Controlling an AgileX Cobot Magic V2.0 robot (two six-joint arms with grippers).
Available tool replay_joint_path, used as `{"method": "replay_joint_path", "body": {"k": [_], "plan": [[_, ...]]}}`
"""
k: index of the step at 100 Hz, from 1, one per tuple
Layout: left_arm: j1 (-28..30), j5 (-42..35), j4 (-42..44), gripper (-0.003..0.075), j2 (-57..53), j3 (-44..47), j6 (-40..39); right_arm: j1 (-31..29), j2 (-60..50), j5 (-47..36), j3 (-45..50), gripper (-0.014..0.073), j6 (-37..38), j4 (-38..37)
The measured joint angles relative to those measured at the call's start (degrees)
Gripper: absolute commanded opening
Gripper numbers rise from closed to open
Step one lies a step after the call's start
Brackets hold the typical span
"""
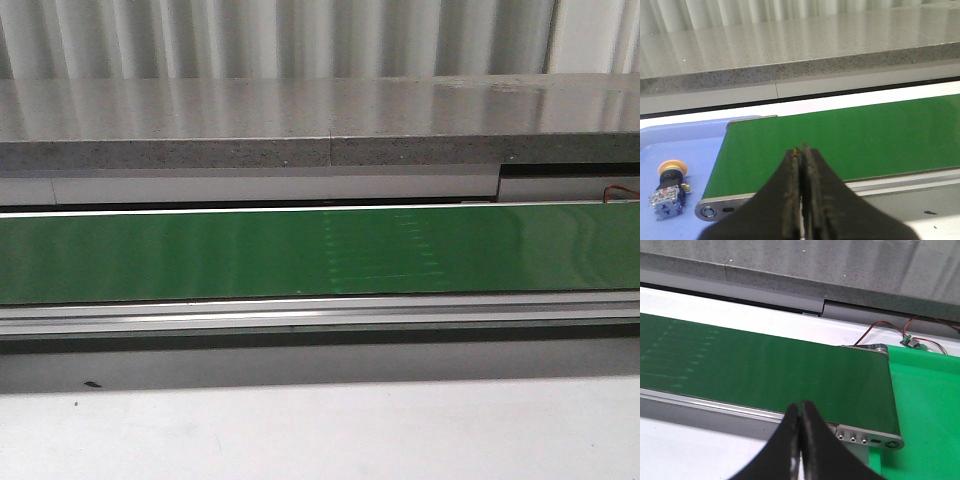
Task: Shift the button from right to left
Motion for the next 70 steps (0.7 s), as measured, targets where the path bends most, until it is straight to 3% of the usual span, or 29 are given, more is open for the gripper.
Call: {"method": "replay_joint_path", "body": {"k": [41, 70], "plan": [[0.0, 0.0, 0.0, -0.0021, 0.0, 0.0, 0.09, 0.0, 0.0, -3.02, 0.77, -0.0067, 0.0, -0.86], [0.0, 0.0, 0.0, -0.0021, 0.0, 0.0, 0.09, -6.19, -2.04, -20.31, 9.33, -0.0067, 1.83, -1.06]]}}
